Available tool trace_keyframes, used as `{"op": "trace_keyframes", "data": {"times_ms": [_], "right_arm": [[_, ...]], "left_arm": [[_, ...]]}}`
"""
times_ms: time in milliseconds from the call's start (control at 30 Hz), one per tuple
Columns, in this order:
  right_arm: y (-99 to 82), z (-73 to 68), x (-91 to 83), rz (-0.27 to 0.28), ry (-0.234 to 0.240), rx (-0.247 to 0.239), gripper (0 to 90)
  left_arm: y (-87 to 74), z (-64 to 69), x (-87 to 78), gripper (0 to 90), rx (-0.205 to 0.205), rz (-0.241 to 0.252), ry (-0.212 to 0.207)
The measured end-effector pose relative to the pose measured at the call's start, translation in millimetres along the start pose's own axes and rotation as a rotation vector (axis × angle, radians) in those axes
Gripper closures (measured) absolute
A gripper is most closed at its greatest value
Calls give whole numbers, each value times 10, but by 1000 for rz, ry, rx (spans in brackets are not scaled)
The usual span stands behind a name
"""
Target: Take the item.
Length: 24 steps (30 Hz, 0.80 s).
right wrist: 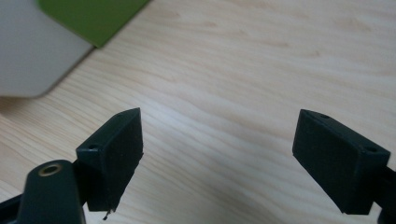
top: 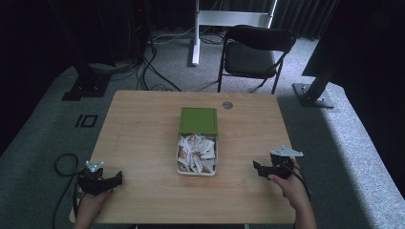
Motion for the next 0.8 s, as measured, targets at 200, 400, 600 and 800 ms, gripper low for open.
{"op": "trace_keyframes", "data": {"times_ms": [200, 400, 600, 800], "right_arm": [[169, -201, -17, 20, 39, -36, 162], [321, -432, -3, 32, 76, -75, 164], [425, -647, 18, 38, 113, -107, 169], [523, -882, 9, 52, 160, -137, 171]], "left_arm": [[0, 0, 0, 16, 0, 0, 0], [0, 0, 0, 16, 0, 0, 0], [0, 0, 0, 16, 0, 0, 0], [0, 0, 0, 16, 0, 0, 0]]}}
Point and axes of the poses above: each handheld gripper's, and its own axes: x roughly forward along the jaws, y roughly out of its top, z roughly to its right, the point moved 10 cm from there along x, roughly forward along the jaws, and after that the axes turned 15 degrees about x, right-handed, at the moved point
